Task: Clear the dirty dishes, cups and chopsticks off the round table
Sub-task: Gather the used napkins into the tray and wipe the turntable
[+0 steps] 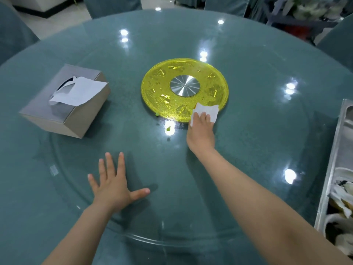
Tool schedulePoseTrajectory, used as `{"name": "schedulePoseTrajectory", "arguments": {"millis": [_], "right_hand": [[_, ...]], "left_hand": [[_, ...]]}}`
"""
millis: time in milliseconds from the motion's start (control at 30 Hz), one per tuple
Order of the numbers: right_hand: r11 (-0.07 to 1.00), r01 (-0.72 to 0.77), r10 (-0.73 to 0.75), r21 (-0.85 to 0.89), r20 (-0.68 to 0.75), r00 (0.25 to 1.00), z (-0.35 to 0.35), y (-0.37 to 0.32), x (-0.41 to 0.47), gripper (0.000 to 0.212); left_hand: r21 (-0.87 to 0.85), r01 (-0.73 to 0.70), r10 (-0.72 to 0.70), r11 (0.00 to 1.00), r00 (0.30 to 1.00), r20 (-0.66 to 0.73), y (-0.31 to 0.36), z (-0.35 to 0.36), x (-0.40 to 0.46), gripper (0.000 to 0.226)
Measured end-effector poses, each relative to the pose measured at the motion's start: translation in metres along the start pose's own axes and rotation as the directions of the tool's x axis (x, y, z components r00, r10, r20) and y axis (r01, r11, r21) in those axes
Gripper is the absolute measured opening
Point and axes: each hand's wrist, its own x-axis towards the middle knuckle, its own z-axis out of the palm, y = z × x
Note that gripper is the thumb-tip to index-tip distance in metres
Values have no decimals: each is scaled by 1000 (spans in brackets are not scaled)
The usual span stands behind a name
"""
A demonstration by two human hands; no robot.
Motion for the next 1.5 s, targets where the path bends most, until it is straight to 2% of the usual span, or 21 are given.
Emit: {"name": "schedulePoseTrajectory", "arguments": {"millis": [333, 433, 533, 667, 767, 867, 1000, 1067, 1133, 1267, 1500], "right_hand": [[989, -132, 134, 70, -28, 991, -7, -16, 39, 48], [997, -60, 60, 49, -5, 998, -5, -18, 47, 43], [995, 74, -77, 65, 41, 996, -5, -8, 41, 41], [968, 235, -245, 91, 113, 963, -12, 14, 20, 45], [957, 285, -291, 57, 148, 945, -15, 22, 3, 47], [964, 248, -259, 92, 138, 956, -15, 23, -17, 51], [974, 102, -142, 201, 196, 970, -13, 9, -30, 68], [968, 21, -72, 251, 192, 979, -14, -1, -29, 63], [980, -16, -23, 197, 193, 981, -12, -10, -27, 59], [977, 13, -59, 214, 210, 976, -1, -37, -28, 70], [980, 143, -164, 137, 157, 974, 11, -57, -17, 65]], "left_hand": [[-15, 5, -4, 1000, 998, 62, 11, -1, -9, 134], [-8, 1, -1, 1000, 998, 59, 9, -1, -7, 134], [-9, -6, 7, 1000, 998, 61, 4, -2, -5, 133], [0, -8, 8, 1000, 999, 49, 1, -2, -3, 134], [-7, -6, 6, 1000, 999, 45, 2, -4, -5, 134], [-9, -4, 4, 1000, 999, 53, 7, -4, -8, 134], [-18, 6, -5, 1000, 998, 58, 13, 0, -12, 134], [-26, 5, -4, 1000, 998, 59, 15, 2, -14, 135], [-38, 4, -2, 999, 998, 58, 17, 4, -15, 135], [-58, 5, -2, 998, 999, 51, 21, 5, -17, 136], [-52, 6, -4, 999, 999, 37, 22, 6, -17, 136]]}}
